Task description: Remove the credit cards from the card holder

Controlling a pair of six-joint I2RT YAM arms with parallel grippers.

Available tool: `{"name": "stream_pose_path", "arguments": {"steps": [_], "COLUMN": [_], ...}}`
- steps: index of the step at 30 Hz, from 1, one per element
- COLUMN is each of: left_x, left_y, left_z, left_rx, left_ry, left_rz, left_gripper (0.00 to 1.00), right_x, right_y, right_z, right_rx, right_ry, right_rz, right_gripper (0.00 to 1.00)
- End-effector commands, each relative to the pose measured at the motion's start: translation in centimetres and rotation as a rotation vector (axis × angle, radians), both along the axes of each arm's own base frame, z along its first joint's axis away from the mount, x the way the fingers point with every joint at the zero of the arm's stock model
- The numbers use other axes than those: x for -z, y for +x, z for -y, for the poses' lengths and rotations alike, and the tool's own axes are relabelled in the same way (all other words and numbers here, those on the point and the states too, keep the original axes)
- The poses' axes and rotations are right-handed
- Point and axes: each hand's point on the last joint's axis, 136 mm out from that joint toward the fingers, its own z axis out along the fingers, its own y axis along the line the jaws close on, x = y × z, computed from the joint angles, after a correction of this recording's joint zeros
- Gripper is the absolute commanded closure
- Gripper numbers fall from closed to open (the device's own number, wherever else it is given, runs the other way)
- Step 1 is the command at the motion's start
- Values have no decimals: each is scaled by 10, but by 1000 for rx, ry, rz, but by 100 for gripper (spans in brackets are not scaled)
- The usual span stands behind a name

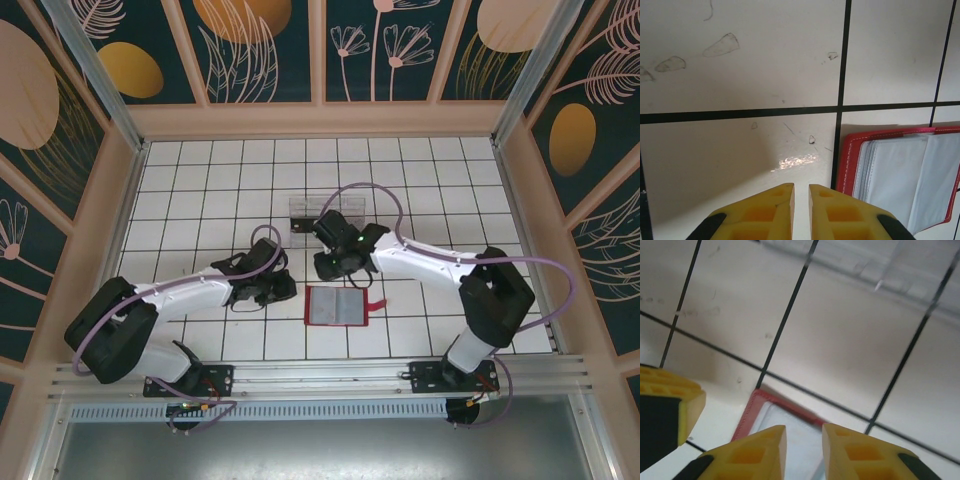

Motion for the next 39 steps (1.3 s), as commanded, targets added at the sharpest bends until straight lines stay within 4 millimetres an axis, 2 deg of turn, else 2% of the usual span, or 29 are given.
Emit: {"name": "stream_pose_path", "arguments": {"steps": [1,8,14,27,39], "left_x": [-4,-6,-5,-7,-9], "left_y": [5,7,5,5,4], "left_z": [-2,-1,0,-1,-2], "left_rx": [-13,-3,12,12,8], "left_ry": [-13,-12,-16,-19,-20], "left_rz": [38,51,47,50,52], "left_gripper": [84,83,84,84,83], "right_x": [25,53,65,43,58], "right_y": [-24,-44,-54,-56,-60], "right_z": [9,9,-1,-15,-25], "right_rx": [46,9,-11,3,-25], "right_ry": [-87,-244,-261,-215,-204], "right_rz": [-77,-81,-109,-82,-123], "right_gripper": [69,63,61,56,49]}}
